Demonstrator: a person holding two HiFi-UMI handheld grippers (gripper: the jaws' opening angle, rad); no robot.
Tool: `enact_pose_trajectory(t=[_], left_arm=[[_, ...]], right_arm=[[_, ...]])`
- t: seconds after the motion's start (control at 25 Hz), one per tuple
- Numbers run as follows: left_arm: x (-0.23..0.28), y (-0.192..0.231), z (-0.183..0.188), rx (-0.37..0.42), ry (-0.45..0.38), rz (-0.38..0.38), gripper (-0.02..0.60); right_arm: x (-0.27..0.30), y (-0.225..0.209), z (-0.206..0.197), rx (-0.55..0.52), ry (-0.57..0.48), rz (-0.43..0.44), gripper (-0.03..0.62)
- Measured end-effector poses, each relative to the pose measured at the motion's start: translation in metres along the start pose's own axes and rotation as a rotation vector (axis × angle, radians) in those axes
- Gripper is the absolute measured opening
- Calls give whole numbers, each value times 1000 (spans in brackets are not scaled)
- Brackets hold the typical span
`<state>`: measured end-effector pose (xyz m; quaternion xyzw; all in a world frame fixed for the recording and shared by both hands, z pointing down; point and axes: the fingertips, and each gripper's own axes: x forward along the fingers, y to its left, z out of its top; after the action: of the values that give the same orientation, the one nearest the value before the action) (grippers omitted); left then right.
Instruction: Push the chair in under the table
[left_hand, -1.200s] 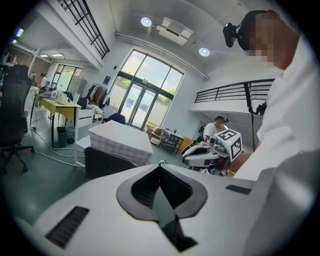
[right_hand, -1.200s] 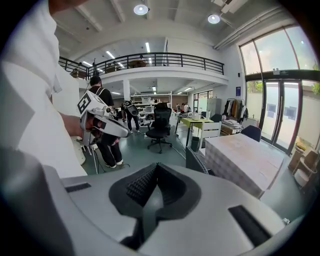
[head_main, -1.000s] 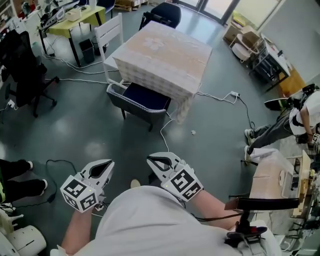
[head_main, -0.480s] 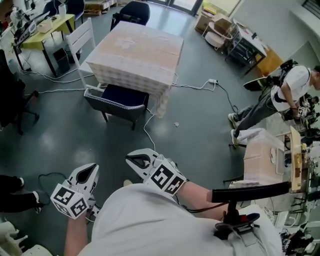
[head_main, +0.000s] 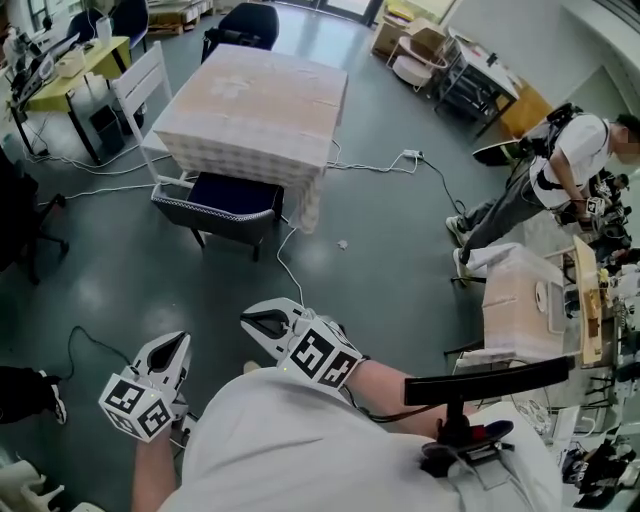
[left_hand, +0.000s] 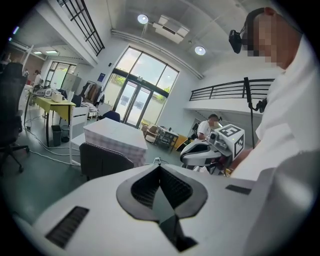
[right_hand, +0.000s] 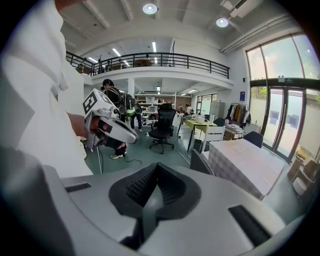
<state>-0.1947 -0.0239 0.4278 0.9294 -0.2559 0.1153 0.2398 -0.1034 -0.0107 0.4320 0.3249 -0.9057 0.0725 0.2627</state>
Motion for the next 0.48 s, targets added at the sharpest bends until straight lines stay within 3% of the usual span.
enact_pose_trajectory(t=[0.48], left_arm=[[17,-2,-2,7,25,-25,9]], right_arm=[[-6,-10,-10,22,2,-22,14]])
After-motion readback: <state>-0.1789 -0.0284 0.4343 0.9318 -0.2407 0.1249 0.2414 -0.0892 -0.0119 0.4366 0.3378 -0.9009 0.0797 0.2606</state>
